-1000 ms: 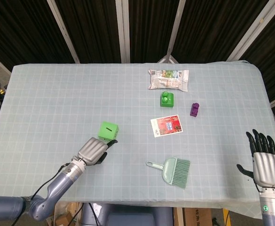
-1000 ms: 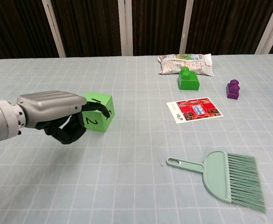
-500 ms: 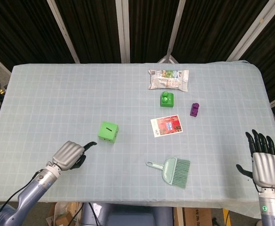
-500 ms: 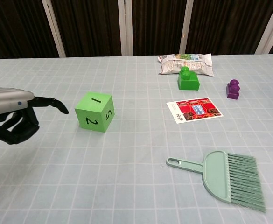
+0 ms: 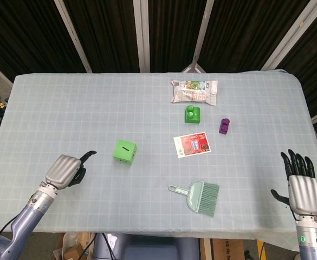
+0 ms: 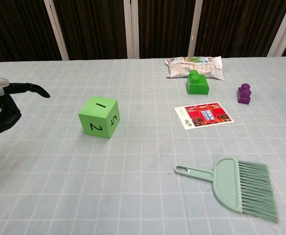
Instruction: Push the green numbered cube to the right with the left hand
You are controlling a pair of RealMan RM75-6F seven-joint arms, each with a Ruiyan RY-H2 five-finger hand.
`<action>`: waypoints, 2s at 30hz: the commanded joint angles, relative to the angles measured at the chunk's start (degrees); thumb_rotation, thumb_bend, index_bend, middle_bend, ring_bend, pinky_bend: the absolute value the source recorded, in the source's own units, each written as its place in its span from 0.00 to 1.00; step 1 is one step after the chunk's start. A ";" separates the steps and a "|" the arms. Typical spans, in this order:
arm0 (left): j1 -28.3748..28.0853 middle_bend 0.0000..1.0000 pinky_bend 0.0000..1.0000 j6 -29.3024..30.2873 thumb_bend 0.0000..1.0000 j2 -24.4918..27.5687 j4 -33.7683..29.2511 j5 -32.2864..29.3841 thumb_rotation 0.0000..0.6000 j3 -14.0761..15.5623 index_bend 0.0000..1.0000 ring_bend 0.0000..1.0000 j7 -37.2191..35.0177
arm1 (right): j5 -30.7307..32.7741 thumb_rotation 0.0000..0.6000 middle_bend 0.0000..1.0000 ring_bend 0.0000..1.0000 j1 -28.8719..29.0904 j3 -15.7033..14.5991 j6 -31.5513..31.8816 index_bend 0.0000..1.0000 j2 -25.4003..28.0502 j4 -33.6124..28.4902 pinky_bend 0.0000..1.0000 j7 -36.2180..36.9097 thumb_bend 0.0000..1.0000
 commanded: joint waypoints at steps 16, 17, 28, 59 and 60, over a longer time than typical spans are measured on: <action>-1.74 0.83 0.73 -6.83 0.77 -6.68 4.09 -10.73 1.00 -4.77 0.09 0.70 5.84 | 0.44 1.00 0.00 0.00 0.21 0.02 -0.24 0.08 -0.31 0.18 0.00 -0.49 0.07; -1.92 0.83 0.73 -7.33 0.77 -6.85 4.13 -11.24 1.00 -4.81 0.09 0.70 6.27 | 0.49 1.00 0.00 0.00 0.22 0.04 -0.24 0.08 -0.32 0.19 0.00 -0.52 0.07; -3.09 0.83 0.73 -9.86 0.77 -9.39 4.88 -13.22 1.00 -5.49 0.09 0.70 7.45 | 0.57 1.00 0.00 0.00 0.12 0.14 0.09 0.08 -0.26 0.14 0.00 -0.34 0.07; -3.52 0.83 0.73 -9.52 0.77 -12.79 3.16 -6.20 1.00 -3.66 0.09 0.70 8.63 | 0.74 1.00 0.00 0.00 -0.01 0.17 0.16 0.08 0.12 0.04 0.00 0.32 0.07; -3.55 0.83 0.73 -9.47 0.77 -12.77 2.57 -5.77 1.00 -3.43 0.09 0.70 9.00 | 0.75 1.00 0.00 0.00 -0.02 0.19 0.19 0.08 0.13 0.01 0.00 0.35 0.07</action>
